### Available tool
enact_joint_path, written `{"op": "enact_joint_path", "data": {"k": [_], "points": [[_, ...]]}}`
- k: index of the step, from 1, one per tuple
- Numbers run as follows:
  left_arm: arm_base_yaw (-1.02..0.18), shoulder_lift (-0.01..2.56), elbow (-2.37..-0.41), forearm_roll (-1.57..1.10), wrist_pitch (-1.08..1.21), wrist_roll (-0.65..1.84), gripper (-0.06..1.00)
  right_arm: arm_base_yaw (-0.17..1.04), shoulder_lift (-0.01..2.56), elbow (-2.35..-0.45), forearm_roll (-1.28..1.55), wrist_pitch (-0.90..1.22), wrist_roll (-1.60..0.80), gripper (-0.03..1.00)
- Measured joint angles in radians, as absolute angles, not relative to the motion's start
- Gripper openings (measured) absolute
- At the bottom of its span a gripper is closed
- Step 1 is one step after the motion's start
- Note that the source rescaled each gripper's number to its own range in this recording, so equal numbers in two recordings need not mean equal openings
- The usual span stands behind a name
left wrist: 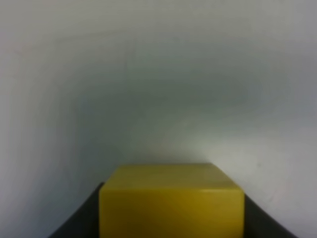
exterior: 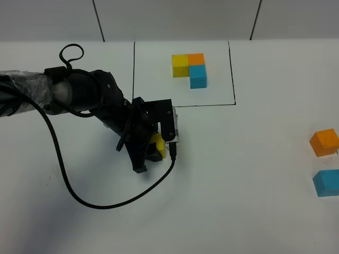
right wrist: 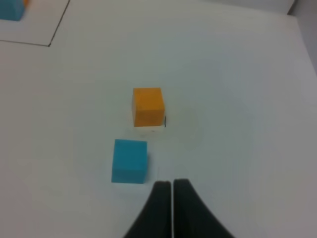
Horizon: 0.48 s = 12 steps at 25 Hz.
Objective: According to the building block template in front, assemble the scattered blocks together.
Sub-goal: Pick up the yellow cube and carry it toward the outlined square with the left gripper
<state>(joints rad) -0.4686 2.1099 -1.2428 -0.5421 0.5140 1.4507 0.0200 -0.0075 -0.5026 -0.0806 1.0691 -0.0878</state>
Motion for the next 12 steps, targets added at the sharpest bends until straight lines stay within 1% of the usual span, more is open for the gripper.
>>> {"op": "enact_joint_path", "data": {"k": [12], "points": [[-0.469,2.11,-1.244,-0.544,0.512,1.45,0.52,0.02,-0.007,-0.503,-0.081,1.069,-0.088,0.01]]}}
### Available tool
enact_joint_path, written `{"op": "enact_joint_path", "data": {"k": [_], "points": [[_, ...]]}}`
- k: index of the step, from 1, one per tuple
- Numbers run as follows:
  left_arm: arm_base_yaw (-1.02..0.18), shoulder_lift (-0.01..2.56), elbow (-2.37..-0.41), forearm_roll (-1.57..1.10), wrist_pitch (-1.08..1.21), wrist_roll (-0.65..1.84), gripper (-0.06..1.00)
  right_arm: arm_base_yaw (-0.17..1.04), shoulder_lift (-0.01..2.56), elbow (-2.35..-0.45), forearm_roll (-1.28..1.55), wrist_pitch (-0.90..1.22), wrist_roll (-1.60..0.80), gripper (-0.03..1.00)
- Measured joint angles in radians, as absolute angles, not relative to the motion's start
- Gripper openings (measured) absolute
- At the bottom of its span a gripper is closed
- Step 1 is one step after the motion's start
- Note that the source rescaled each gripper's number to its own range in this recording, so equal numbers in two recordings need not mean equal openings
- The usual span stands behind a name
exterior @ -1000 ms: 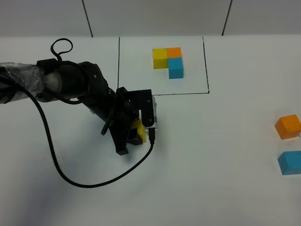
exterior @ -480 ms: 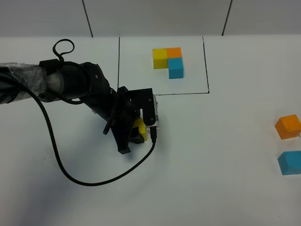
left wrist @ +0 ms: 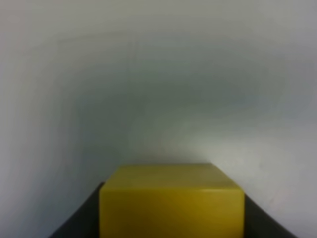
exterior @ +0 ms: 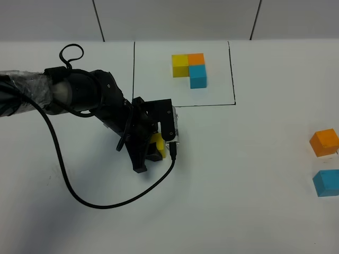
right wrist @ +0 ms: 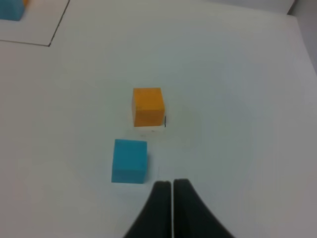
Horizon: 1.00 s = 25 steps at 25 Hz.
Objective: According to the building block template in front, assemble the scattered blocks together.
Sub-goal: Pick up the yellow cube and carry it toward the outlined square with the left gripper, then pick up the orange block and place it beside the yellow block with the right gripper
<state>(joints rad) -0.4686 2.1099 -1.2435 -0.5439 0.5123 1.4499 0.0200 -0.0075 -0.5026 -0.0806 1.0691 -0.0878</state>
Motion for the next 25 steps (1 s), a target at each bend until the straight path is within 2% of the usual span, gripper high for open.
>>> {"op": "enact_joint_path", "data": {"k": [7,13,16,25], "points": [[-0.469,2.11,-1.244,-0.544,0.509,1.424,0.54,0.02,-0.007,-0.503,-0.081,1.069,-0.088,0.01],[-0.469,2.11,-1.244,-0.544,0.494,1.364,0.76,0.02,-0.007,-0.503,-0.081,1.069,-0.088,0.01],[-0.469,2.11,-1.244,-0.544,0.491,1.355,0.82,0.02,-0.007,-0.503,-0.081,1.069,-0.088,0.01],[-0.469,2.102,-1.244,-0.539,0.488,1.324,0.84,0.02,-0.007,-0.503,-0.081,1.069,-0.088,0.01]]}}
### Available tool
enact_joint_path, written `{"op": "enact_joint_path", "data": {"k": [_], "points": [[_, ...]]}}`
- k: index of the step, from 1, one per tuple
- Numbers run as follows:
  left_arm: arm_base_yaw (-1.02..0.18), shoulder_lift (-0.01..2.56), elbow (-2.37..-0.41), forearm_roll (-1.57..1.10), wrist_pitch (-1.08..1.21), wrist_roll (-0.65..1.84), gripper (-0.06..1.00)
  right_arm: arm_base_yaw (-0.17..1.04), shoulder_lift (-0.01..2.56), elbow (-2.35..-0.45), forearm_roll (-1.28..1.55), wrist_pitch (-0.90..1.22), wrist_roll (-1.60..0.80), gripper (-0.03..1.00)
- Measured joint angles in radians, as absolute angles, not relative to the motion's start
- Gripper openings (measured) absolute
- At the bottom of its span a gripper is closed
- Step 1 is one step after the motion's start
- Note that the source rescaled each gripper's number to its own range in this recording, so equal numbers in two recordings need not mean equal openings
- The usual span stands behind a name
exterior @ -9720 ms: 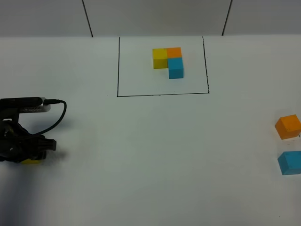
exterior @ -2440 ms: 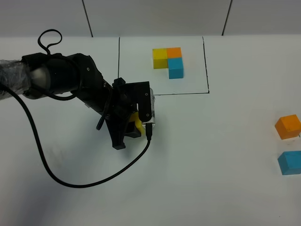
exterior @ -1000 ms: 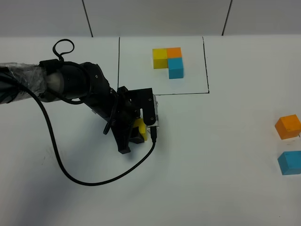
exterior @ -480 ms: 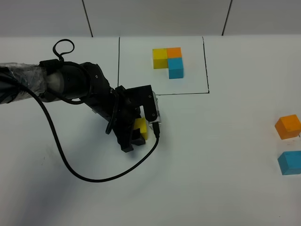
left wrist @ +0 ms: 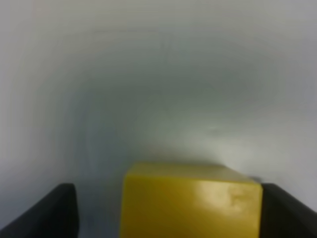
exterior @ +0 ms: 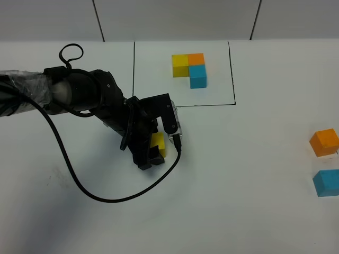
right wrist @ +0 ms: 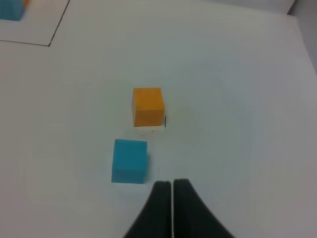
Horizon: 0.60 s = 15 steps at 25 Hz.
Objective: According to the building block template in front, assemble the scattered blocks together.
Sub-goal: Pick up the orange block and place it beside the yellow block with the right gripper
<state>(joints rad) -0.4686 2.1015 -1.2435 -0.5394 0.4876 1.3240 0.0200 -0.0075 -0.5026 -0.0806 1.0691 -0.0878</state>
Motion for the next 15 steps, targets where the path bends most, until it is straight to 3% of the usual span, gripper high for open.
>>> {"op": "enact_joint_path", "data": {"k": [15], "points": [[-0.469,1.93,-1.243,-0.532,0.54,1.296,0.83,0.02,-0.007,-0.503,-0.081,1.069,-0.088,0.01]]}}
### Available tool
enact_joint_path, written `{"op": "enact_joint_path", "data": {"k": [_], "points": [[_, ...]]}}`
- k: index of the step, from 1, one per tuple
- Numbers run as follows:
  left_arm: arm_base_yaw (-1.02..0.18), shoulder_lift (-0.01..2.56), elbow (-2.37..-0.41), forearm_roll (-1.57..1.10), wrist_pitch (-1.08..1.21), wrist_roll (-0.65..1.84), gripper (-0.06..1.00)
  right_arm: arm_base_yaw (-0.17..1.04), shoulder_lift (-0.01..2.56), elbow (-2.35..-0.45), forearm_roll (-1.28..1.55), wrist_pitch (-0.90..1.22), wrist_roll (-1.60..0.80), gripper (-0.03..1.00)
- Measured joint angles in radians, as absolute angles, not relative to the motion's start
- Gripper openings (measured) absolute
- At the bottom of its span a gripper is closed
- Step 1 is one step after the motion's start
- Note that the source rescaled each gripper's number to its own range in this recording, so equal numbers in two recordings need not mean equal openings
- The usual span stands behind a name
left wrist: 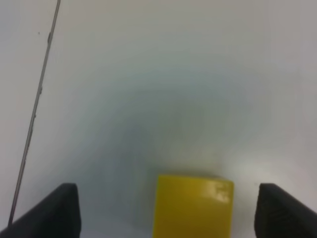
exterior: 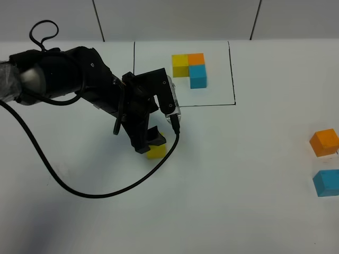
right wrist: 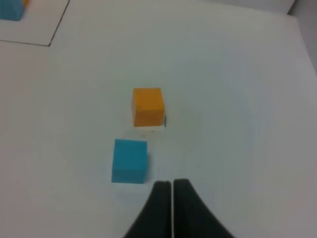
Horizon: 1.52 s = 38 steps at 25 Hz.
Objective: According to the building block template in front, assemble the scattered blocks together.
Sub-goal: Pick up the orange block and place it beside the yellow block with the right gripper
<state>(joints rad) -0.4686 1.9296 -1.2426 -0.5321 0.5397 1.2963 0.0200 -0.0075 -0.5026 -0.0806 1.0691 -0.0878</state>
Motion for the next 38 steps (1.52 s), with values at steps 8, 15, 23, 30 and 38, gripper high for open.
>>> {"op": "enact_joint_path", "data": {"k": [8,15,23,30,38], "points": [[-0.469,1.885,-1.243,-0.531,0.625,1.281,0.19,0.02,-0.007,-0.503,-0.081,1.069,-0.088,0.01],[-0.47,1.862,-1.243,-0.531,0.641,0.957,0.01,0.02,-0.007,-0.503,-0.081,1.069,-0.088,0.01],[-0.492,1.857,-1.243,-0.488,0.646,0.145,0.01,0.02,-0.007,-0.503,-0.081,1.069,-0.088,0.01],[-0.508,1.853,-1.243,-0.363,0.606,0.099,0.0,0.02,-0.007,-0.503,-0.081,1.069,-0.088,0.01],[-0.415,1.776,-1.242,-0.26,0.651,0.089,0.0,0.02,-0.007,-0.503,-0.081,1.069,-0.088,0.01]]}}
